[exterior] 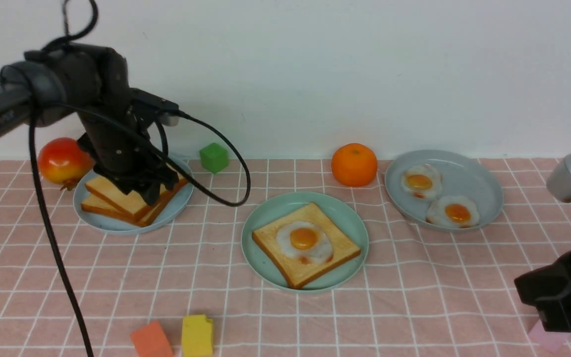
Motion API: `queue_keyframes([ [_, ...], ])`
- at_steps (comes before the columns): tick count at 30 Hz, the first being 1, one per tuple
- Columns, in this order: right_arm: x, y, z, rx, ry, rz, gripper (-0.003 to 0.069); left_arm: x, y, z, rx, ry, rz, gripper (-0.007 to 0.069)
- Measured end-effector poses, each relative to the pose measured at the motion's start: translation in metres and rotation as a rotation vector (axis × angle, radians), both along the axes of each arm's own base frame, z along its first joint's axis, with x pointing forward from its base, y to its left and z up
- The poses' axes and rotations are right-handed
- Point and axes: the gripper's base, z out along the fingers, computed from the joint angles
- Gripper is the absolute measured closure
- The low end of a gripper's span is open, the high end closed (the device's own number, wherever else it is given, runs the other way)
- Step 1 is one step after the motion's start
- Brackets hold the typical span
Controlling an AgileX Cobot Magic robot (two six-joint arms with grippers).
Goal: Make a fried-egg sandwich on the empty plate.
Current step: Use the left arm to grab a slice of bread
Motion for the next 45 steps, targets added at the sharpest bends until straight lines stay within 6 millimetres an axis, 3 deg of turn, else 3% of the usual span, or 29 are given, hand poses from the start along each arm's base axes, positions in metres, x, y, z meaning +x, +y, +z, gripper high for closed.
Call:
queue_keyframes([
  [7,0.0,0.0,0.0,-0.008,-0.006,0.011,0.0628,0.005,-0.004,-0.004,0.014,-0.041,-0.021,0.0228],
  [14,0.0,0.0,0.0,-0.008,-0.007,0.011,0.0627,0.012,-0.006,-0.028,0.069,-0.038,-0.055,0.0226],
  [19,0.0,0.0,0.0,-0.015,-0.01,0.011,0.0627,0.014,-0.006,-0.028,0.07,-0.05,-0.041,0.0241],
  [24,0.0,0.0,0.0,-0.015,-0.011,0.011,0.0624,0.014,-0.006,-0.028,0.067,-0.054,-0.026,0.0322],
  [33,0.0,-0.001,0.0,-0.017,-0.013,0.013,0.0616,0.014,-0.007,-0.028,0.056,-0.053,-0.023,0.0597],
  [36,0.0,-0.001,0.0,-0.019,-0.014,0.013,0.0616,0.014,-0.01,-0.027,0.06,-0.052,-0.03,0.062],
  [41,0.0,-0.001,0.0,-0.019,-0.014,0.013,0.0613,0.008,-0.02,-0.013,0.064,-0.06,-0.049,0.0619],
  [45,-0.001,-0.001,0.001,-0.018,-0.014,0.014,0.061,-0.007,-0.043,0.03,0.04,-0.136,-0.071,0.0619],
])
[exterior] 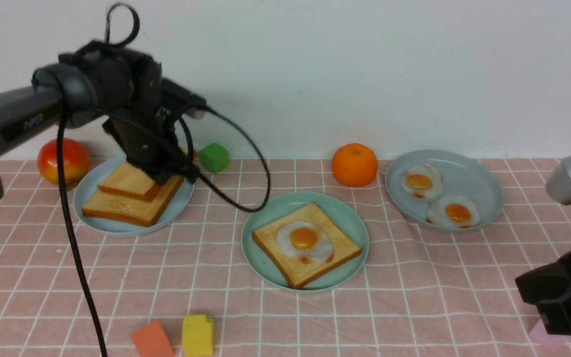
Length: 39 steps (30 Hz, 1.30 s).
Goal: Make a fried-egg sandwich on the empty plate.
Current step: Use the left arm to place a slice of bread on the fried egg in the middle
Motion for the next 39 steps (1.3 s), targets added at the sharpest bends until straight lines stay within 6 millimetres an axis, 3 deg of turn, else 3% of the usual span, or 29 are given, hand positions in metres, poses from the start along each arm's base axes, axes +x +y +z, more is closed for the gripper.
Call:
queue_keyframes([
  [3,-0.004,-0.002,0.002,-0.001,-0.009,0.002,0.061,-0.019,-0.028,0.031,-0.031,-0.043,-0.026,0.0619],
  [4,-0.006,-0.003,0.004,-0.001,-0.022,0.002,0.061,-0.032,-0.047,0.04,-0.034,-0.051,-0.065,0.0619],
  [6,-0.01,-0.005,0.007,-0.003,-0.039,0.003,0.061,-0.049,-0.075,0.043,-0.037,-0.046,-0.133,0.0619],
  [9,-0.015,-0.008,0.011,-0.007,-0.065,0.004,0.061,-0.076,-0.118,0.031,-0.032,-0.002,-0.243,0.0619],
  [15,-0.026,-0.014,0.015,-0.015,-0.092,0.005,0.061,-0.107,-0.169,-0.001,-0.001,0.039,-0.401,0.0619],
  [26,-0.027,-0.014,0.012,-0.02,-0.083,0.006,0.061,-0.102,-0.185,-0.034,0.015,0.04,-0.439,0.0619],
  [33,-0.027,-0.014,0.012,-0.019,-0.084,0.006,0.061,-0.101,-0.186,-0.041,0.019,0.051,-0.439,0.0599],
  [39,-0.027,-0.014,0.012,-0.018,-0.087,0.005,0.0608,-0.101,-0.186,-0.041,0.012,0.056,-0.436,0.0434],
])
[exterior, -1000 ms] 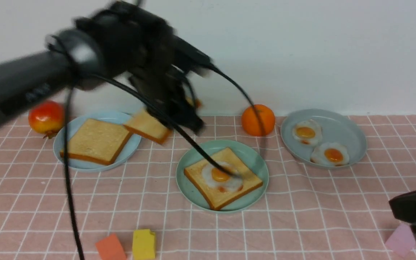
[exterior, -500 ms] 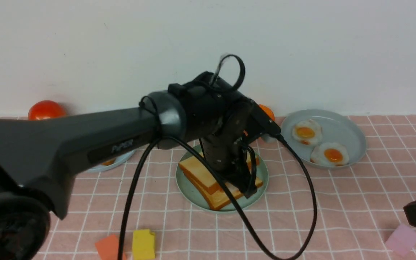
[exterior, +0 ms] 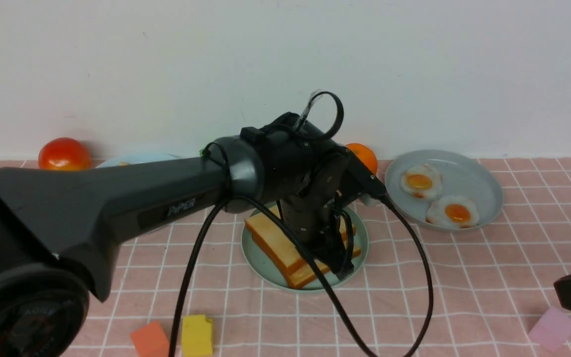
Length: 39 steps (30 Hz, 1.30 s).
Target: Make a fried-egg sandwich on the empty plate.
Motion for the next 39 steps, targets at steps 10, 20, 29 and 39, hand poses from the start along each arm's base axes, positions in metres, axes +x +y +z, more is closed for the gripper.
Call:
queue_keyframes([
  [10,0.0,0.0,0.0,0.001,-0.002,0.0,0.0602,-0.009,0.002,0.025,-0.067,0.028,0.031,0.0234],
  [20,-0.001,0.001,0.001,0.02,0.001,0.0,0.0599,-0.083,0.06,0.207,-0.477,-0.174,0.145,0.0638],
  [29,-0.008,0.0,0.006,0.052,-0.022,0.002,0.0599,-0.213,0.171,0.254,-0.804,-0.401,0.133,0.0638],
  [39,-0.01,0.0,0.007,0.068,-0.019,0.004,0.0671,-0.306,0.251,0.155,-1.113,-0.626,0.097,0.0638],
])
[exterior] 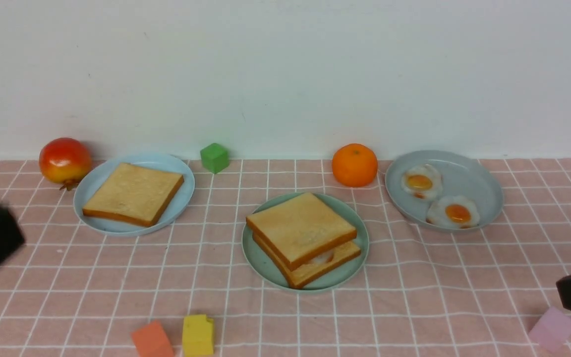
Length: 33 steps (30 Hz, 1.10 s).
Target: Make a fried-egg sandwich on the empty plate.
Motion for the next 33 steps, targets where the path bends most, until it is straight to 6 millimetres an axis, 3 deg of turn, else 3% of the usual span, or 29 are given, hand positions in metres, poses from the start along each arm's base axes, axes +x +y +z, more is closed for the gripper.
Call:
queue_keyframes([
  [5,-0.001,0.001,0.0,0.019,0.016,-0.006,0.0669,-0.006,0.006,-0.037,0.023,0.016,0.003,0.0638],
  [14,-0.003,0.0,-0.002,0.013,0.046,-0.006,0.0669,-0.005,0.005,-0.058,0.058,0.048,0.005,0.0638],
  [25,-0.007,-0.002,0.0,0.021,0.032,-0.015,0.0663,-0.005,0.005,-0.061,0.063,0.058,0.004,0.0638],
  [33,-0.04,-0.029,0.019,0.073,-0.138,-0.156,0.0658,-0.005,0.005,-0.061,0.063,0.058,0.004,0.0638],
])
